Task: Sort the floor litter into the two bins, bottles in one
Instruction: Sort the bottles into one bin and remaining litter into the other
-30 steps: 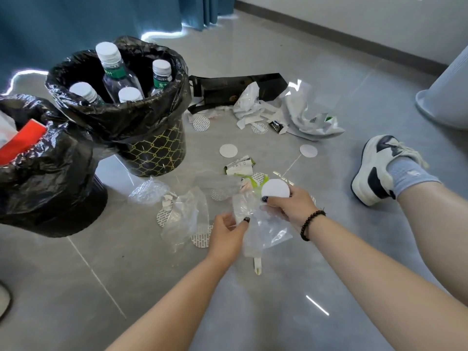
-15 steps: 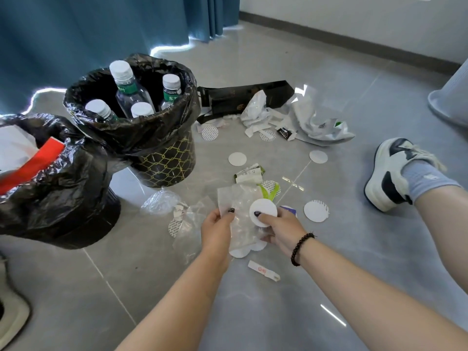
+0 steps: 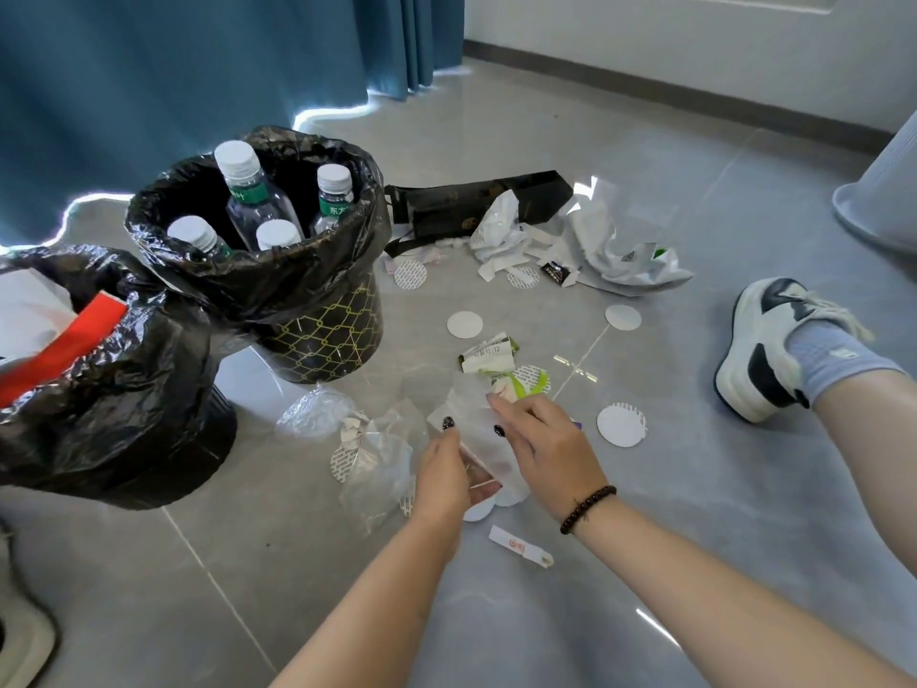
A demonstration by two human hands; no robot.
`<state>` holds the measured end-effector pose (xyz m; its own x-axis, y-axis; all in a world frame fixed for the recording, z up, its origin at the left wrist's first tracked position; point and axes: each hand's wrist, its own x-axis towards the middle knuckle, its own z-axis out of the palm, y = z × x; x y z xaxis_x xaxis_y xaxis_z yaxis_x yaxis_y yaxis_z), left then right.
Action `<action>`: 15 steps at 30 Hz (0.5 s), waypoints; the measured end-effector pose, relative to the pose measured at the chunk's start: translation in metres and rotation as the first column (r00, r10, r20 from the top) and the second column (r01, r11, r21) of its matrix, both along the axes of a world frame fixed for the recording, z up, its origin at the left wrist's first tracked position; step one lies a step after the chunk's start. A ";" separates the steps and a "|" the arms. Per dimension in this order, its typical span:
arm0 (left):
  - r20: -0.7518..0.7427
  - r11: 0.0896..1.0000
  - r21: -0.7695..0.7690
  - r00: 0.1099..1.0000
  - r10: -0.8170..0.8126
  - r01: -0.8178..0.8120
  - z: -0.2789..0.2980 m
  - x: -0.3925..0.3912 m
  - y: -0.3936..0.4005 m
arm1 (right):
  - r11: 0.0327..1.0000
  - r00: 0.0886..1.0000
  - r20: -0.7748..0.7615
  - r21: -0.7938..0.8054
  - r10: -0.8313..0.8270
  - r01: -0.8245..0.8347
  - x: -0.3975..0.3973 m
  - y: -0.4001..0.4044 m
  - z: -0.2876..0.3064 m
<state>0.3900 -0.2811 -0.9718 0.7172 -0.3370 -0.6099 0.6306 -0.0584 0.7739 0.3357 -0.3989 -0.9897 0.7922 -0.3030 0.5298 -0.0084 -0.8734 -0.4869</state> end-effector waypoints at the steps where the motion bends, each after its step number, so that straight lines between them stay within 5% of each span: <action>1: -0.025 0.999 -0.030 1.000 0.016 -0.016 0.003 0.000 0.000 | 0.997 1.000 0.012 -0.073 0.021 -0.020 0.001 0.000 -0.001; 3: -0.005 0.998 -0.058 1.000 0.020 -0.020 0.006 0.002 0.001 | 0.997 0.999 0.007 -0.066 0.049 -0.049 0.001 0.003 -0.003; 6: 0.036 0.999 -0.047 0.999 -0.013 0.015 0.006 0.004 0.001 | 0.960 0.996 -0.085 0.280 0.037 -0.012 -0.002 0.011 -0.002; 9: -0.005 1.000 -0.028 1.000 -0.004 0.004 -0.001 0.004 0.005 | 0.806 0.965 -0.261 0.576 0.028 0.132 -0.006 0.015 0.002; 15: 0.018 0.989 0.131 0.998 0.060 -0.062 -0.020 0.002 0.011 | 0.637 0.904 -0.380 0.750 0.193 0.179 -0.011 0.017 -0.004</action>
<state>0.3925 -0.2696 -0.9916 0.7428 -0.2100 -0.6358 0.6252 -0.1224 0.7708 0.3250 -0.3817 -0.9939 0.8673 -0.4352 -0.2415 -0.3525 -0.1945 -0.9154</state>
